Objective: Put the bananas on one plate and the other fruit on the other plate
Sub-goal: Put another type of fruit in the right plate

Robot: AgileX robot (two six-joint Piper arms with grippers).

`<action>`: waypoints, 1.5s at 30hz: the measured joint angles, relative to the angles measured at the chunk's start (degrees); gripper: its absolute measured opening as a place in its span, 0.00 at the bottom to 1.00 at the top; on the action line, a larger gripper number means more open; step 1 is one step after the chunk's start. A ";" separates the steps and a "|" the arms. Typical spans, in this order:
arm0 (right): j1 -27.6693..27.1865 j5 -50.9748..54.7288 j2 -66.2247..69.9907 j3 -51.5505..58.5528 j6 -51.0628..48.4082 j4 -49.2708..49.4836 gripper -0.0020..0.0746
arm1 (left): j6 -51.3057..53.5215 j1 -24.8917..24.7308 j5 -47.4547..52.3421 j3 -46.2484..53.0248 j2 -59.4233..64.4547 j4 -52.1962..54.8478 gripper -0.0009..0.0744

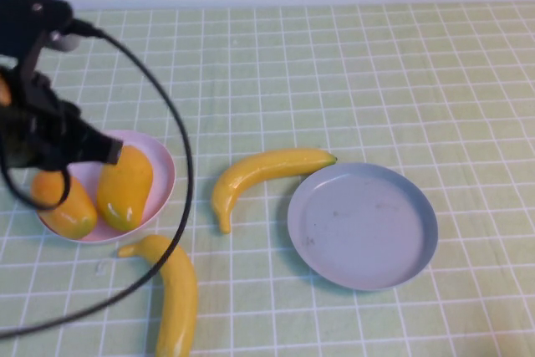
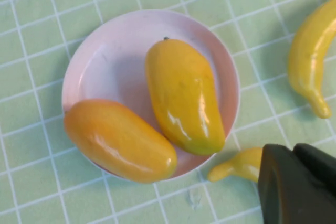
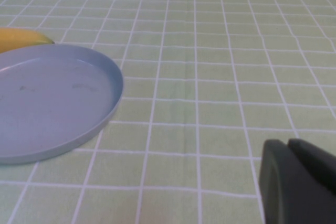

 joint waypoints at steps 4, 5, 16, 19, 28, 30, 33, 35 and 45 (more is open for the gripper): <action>0.00 0.00 0.00 0.00 0.00 0.00 0.00 | 0.00 0.00 -9.75 13.96 -14.74 -0.28 0.02; 0.00 0.00 0.00 0.00 0.00 0.00 0.00 | 0.00 0.00 -12.03 17.46 -17.82 -0.28 0.02; 0.00 0.00 0.00 0.00 0.00 0.00 0.00 | -2.29 0.00 -18.78 39.22 -48.92 1.05 0.02; 0.00 0.00 0.00 0.00 0.00 0.00 0.00 | -2.29 0.00 -17.90 41.24 -54.22 2.56 0.02; 0.00 0.00 0.00 0.00 0.00 0.00 0.00 | -2.65 0.00 -18.23 45.94 -59.73 2.78 0.02; 0.00 0.00 0.00 0.00 0.00 0.00 0.00 | -2.56 0.00 -22.70 48.78 -60.38 3.89 0.02; 0.00 0.00 0.00 0.00 0.00 0.00 0.00 | -2.56 0.00 -31.97 53.79 -61.67 5.83 0.02; 0.00 0.00 0.00 0.00 0.00 0.00 0.00 | -2.56 0.79 -35.26 56.58 -63.51 5.71 0.02; 0.00 0.00 0.00 0.00 0.00 0.00 0.00 | 5.00 14.07 -39.78 63.66 -71.96 -5.12 0.02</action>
